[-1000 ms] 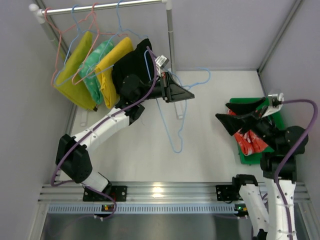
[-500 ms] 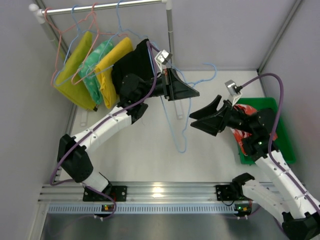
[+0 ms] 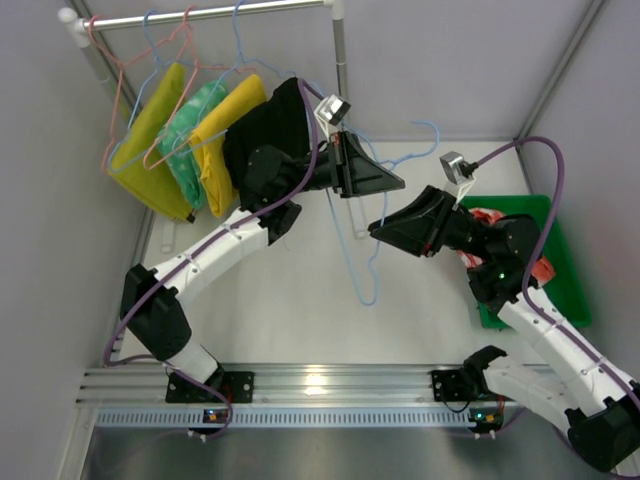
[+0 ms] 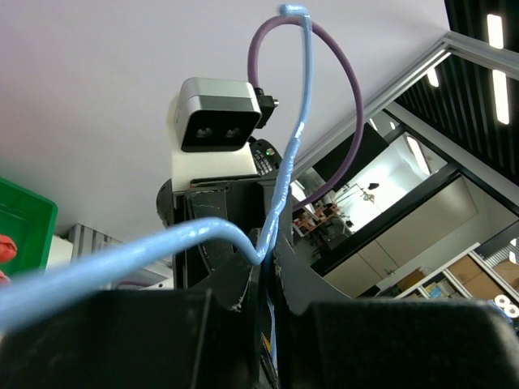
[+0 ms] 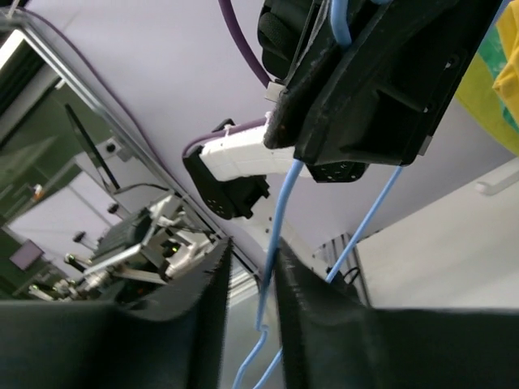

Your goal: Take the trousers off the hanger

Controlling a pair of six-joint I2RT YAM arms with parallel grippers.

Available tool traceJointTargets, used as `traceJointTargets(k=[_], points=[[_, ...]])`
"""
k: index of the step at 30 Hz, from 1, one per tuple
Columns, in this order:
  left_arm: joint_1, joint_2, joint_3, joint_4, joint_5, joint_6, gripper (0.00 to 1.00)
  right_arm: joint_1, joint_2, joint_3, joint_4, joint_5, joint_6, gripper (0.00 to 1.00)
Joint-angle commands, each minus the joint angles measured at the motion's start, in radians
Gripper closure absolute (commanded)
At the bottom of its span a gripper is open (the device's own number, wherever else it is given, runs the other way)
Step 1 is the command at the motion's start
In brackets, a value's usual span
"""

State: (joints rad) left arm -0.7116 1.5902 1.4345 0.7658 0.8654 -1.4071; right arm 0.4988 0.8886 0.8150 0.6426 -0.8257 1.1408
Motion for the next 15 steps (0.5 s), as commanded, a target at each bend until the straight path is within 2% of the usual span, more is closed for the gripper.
traceJointTargets(k=[1,5,8,9,10,11,15], points=[[-0.005,0.013,0.059,0.105,-0.026,-0.024,1.00,0.027,0.000,0.012,0.104,0.033,0.039,0.79],[-0.005,0.024,0.073,0.118,-0.035,-0.024,1.00,0.027,-0.005,0.021,0.095,0.036,0.053,1.00],[-0.003,0.027,0.086,0.101,-0.025,0.003,1.00,0.017,-0.011,0.032,0.077,0.034,0.045,1.00],[0.000,0.027,0.089,0.087,-0.020,0.013,0.95,0.011,-0.016,0.036,0.069,0.039,0.042,1.00],[0.004,0.025,0.090,0.064,-0.011,0.032,0.83,0.004,-0.022,0.044,0.051,0.040,0.039,1.00],[0.011,0.021,0.087,0.049,-0.009,0.042,0.52,-0.011,-0.027,0.047,0.042,0.043,0.033,1.00],[0.070,-0.001,0.080,-0.009,0.006,0.094,0.37,-0.035,-0.060,0.047,-0.030,0.057,-0.010,1.00]])
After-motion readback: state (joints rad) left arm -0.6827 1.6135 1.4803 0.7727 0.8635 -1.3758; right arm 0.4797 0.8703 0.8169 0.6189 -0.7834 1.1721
